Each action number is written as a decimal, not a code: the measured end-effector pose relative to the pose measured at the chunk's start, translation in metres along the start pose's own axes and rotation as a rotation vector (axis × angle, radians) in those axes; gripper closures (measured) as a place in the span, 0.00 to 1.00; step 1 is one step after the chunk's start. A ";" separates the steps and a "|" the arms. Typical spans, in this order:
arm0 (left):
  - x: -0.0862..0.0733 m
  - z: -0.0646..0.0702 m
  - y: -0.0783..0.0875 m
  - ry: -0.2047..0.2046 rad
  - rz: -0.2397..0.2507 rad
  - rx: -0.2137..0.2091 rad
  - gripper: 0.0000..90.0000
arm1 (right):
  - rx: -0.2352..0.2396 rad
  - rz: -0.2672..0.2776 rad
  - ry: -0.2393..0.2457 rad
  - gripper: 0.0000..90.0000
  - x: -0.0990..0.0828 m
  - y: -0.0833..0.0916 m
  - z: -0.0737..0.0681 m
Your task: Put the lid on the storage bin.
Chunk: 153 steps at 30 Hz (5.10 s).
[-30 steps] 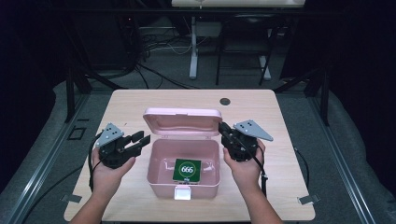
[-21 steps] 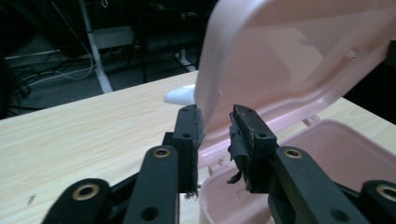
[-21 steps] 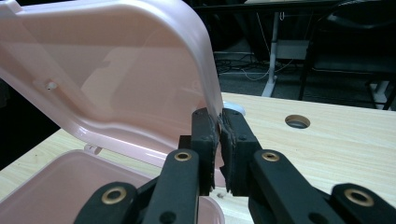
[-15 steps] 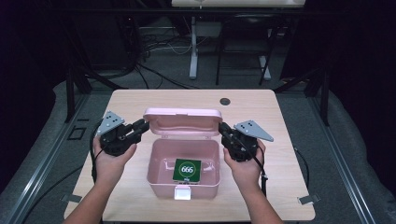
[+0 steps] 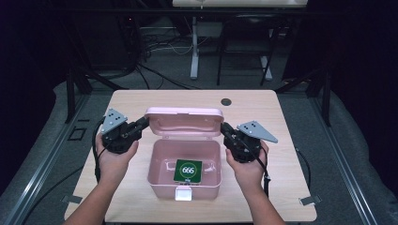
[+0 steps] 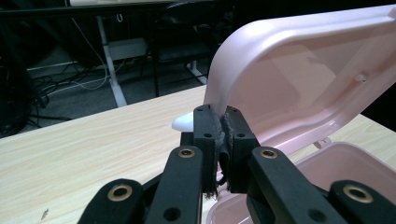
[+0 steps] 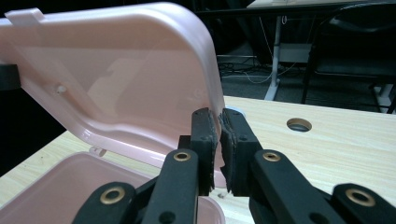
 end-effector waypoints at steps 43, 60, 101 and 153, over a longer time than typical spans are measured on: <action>-0.020 0.016 0.024 0.000 -0.017 -0.094 0.87 | 0.034 -0.020 -0.056 0.75 0.000 0.006 0.018; -0.025 0.024 0.032 -0.007 -0.032 -0.129 0.76 | 0.032 -0.017 -0.064 0.60 0.005 0.007 0.029; -0.045 0.033 0.056 -0.015 -0.033 -0.152 0.66 | 0.050 -0.051 -0.038 0.57 0.000 0.005 0.022; -0.095 0.043 0.064 -0.029 -0.056 -0.190 0.69 | 0.051 -0.075 -0.056 0.56 -0.009 -0.003 0.025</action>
Point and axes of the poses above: each handheld gripper's, and its own axes: y roughly backward along the jaws, x roughly out of its top, z roughly to its right, the point moved 9 cm from there along -y, roughly forward along the jaws, and after that the axes turned 6 degrees about -z, right-handed, at the moved point
